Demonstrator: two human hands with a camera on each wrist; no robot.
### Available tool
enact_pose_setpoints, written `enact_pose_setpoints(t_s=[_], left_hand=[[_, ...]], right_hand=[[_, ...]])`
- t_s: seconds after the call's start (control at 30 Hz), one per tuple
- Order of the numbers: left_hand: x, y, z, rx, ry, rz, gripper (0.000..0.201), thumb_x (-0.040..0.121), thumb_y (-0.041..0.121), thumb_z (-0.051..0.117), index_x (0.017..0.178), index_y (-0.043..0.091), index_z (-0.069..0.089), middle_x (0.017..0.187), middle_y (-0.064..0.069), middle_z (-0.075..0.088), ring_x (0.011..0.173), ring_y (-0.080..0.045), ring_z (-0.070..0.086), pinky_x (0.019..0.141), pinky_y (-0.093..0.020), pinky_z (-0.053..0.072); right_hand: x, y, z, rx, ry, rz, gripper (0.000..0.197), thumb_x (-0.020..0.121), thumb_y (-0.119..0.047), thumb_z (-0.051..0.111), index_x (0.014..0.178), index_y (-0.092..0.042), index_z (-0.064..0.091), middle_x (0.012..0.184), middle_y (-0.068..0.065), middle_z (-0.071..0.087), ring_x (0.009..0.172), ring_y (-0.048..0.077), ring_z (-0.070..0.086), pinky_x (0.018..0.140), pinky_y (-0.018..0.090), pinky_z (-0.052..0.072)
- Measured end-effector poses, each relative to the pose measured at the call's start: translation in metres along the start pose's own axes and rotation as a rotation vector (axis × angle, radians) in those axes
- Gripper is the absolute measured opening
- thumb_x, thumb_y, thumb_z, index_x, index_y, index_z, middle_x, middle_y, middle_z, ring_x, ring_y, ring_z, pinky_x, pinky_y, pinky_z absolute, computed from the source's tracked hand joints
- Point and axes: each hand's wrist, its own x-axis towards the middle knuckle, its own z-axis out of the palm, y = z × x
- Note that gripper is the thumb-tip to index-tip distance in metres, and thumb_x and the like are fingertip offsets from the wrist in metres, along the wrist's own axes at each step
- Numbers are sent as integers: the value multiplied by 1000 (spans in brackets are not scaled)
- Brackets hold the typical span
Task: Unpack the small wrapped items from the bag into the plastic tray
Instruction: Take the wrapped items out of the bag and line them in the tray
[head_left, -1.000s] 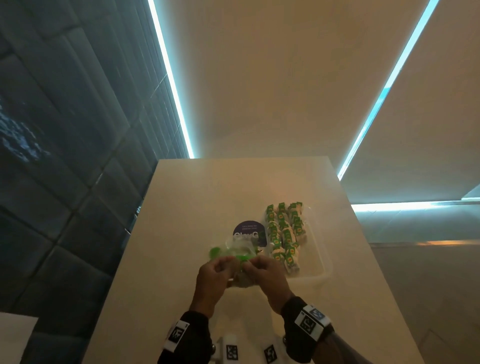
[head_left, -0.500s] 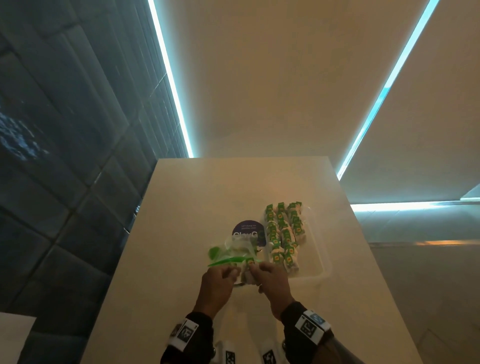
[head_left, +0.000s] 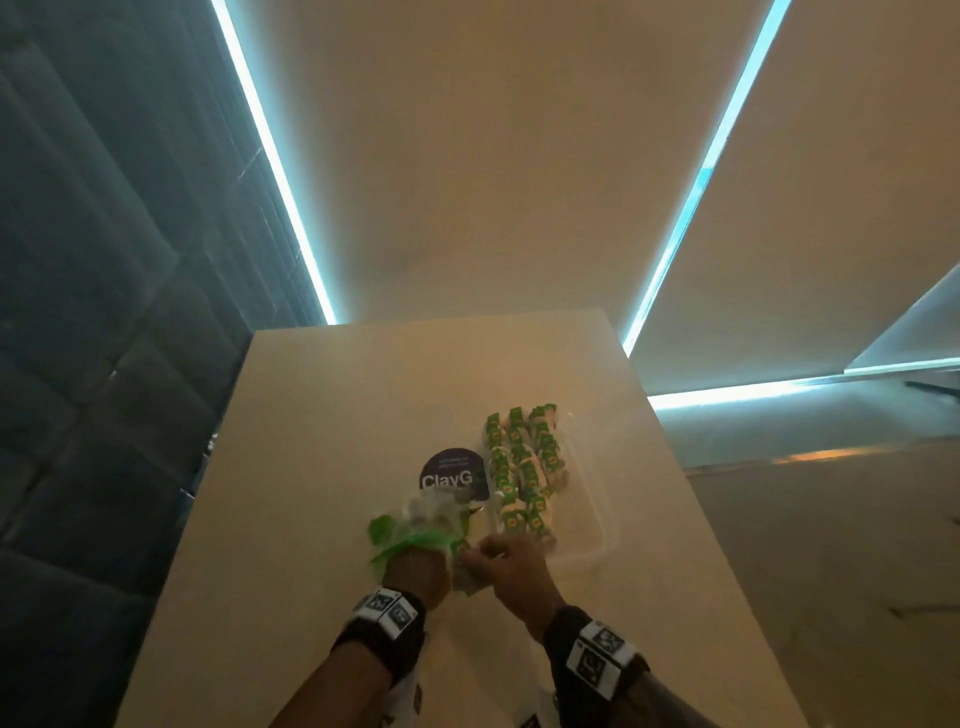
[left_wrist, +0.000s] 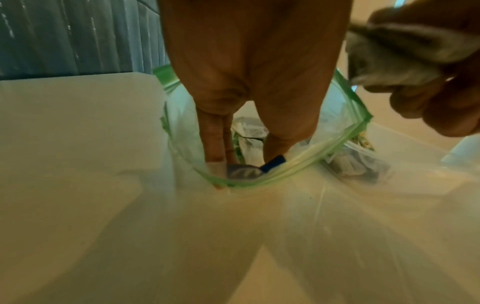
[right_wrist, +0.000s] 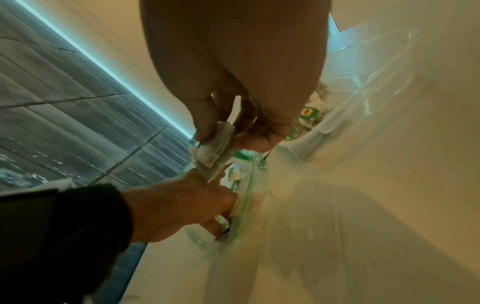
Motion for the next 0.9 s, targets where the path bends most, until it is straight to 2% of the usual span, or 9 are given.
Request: enact_pose_setpoints(t_s=[0.07,0.13,0.23,0.37,0.5,0.6,0.7,0.8,0.9], left_hand=[[0,4,-8,66,-75,10,38,99,22,46,135,11,51,143,-11,48,133,-25,45,109,-32,32],[2,3,-10,65,-136,6,35,98,21,49,130,11,56,140,-11,51,130,-25,47,106,-32,35],[15,-9,7,-6,-144,12,37,94,27,55,130,19,56,142,-8,51,130,-25,48,108,-34,36],[5,-9,5,-145,-16,2,35,95,27,51,126,13,61,135,-13,57,126,-29,53,105,-34,40],[-1,-13,11,-309,96,-1,36,93,32,55,124,16,62,132,-9,59,123,-24,54,104,-30,39],[-9,-10,5,-438,182,49,23,87,25,62,107,17,70,109,-1,67,104,-16,61,88,-24,43],[-17,-8,-2,-534,212,70,20,79,12,62,92,14,76,94,-5,74,91,-18,68,76,-19,46],[-27,-14,-3,-618,276,45,29,74,-6,61,95,8,76,98,-3,72,93,-16,65,81,-20,48],[-37,-25,2,-729,360,30,34,70,-7,69,95,14,77,96,6,71,93,-11,66,86,-25,54]], right_hand=[[-3,-2,-3,-21,-100,6,31,88,-18,68,74,9,69,64,13,59,50,-2,48,52,15,42],[-3,1,-4,-37,-169,32,30,89,-16,67,83,12,69,70,11,59,48,-3,46,52,10,37],[-3,5,-4,-56,-210,79,28,89,-18,66,91,9,71,77,12,61,53,0,47,52,10,38],[-3,4,-1,-64,-239,130,29,90,-22,65,98,5,72,83,12,65,62,9,53,51,13,41],[-2,3,1,-49,-218,123,30,91,-24,64,96,4,72,83,13,65,68,17,55,53,18,44],[-2,3,2,-43,-164,100,28,92,-24,63,88,2,72,77,11,64,63,14,55,52,21,45],[-2,2,2,1,-117,86,22,91,-20,63,80,-3,72,68,7,61,54,10,53,48,22,44],[-1,2,3,39,-56,99,24,90,-19,64,71,-6,67,65,8,57,54,11,50,47,23,41],[2,5,2,90,1,132,29,89,-19,65,77,7,66,69,13,56,59,16,49,48,25,40]])
